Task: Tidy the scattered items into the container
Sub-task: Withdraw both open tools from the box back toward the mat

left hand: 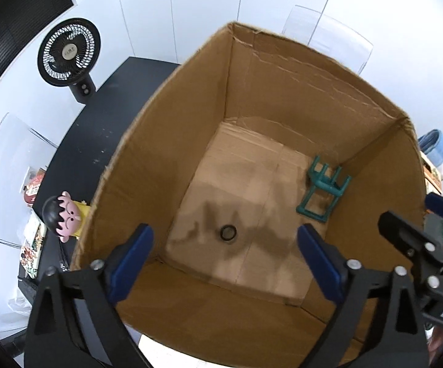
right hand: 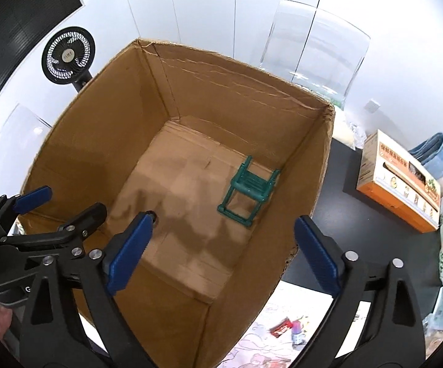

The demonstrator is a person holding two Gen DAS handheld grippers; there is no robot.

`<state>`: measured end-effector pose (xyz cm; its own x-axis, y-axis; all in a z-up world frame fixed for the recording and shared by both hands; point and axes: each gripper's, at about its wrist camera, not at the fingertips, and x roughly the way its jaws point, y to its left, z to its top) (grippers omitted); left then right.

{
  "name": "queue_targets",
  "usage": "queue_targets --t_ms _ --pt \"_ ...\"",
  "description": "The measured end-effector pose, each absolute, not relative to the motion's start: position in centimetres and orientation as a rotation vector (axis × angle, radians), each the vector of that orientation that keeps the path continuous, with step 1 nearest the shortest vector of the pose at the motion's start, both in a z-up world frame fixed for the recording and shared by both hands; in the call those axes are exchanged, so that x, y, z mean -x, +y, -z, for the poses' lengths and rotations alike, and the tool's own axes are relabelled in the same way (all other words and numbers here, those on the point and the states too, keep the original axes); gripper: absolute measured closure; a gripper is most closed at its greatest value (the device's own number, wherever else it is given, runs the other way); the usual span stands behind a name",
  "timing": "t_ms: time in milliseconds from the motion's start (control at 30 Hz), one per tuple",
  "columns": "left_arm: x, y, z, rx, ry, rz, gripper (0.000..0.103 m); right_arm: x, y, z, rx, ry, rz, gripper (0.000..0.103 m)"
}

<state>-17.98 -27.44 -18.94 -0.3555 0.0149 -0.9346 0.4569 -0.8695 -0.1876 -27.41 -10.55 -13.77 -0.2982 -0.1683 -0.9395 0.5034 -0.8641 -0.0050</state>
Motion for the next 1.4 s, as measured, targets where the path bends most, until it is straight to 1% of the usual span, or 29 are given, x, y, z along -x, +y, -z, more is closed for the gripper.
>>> queue_targets --t_ms 33,100,167,233,300,433,567,1000,1400 --pt "17.9 -27.6 18.9 -1.582 0.645 2.294 0.001 27.4 -10.5 13.7 -1.536 0.411 2.198 0.006" --pt "17.6 -27.9 18.9 -1.555 0.701 2.301 0.000 27.4 -10.4 13.5 -1.529 0.394 2.204 0.001" --pt "17.3 -28.1 18.6 -1.513 0.729 2.315 0.000 27.5 -10.3 13.3 -1.523 0.375 2.207 0.000" --pt "17.3 -27.7 18.2 -1.504 0.647 2.325 0.000 27.6 -10.3 13.4 -1.538 0.348 2.185 0.000" --pt "17.3 -27.5 17.8 -1.494 0.607 2.329 0.000 27.6 -10.2 13.6 -1.557 0.332 2.161 0.000" --pt "17.4 -27.6 17.4 -1.516 0.616 2.308 0.000 27.4 -10.1 13.3 -1.540 0.321 2.168 0.000" --pt "17.5 -27.3 16.7 -1.529 0.532 2.316 0.000 27.2 -10.1 12.7 -1.524 0.328 2.169 0.000" --pt "17.0 -26.0 15.1 -1.584 0.611 2.304 0.000 26.4 -8.0 11.1 -1.507 0.289 2.187 0.000" --pt "16.9 -21.3 13.7 -1.603 0.592 2.363 0.000 25.1 -3.0 9.8 -1.519 0.245 2.242 0.000"
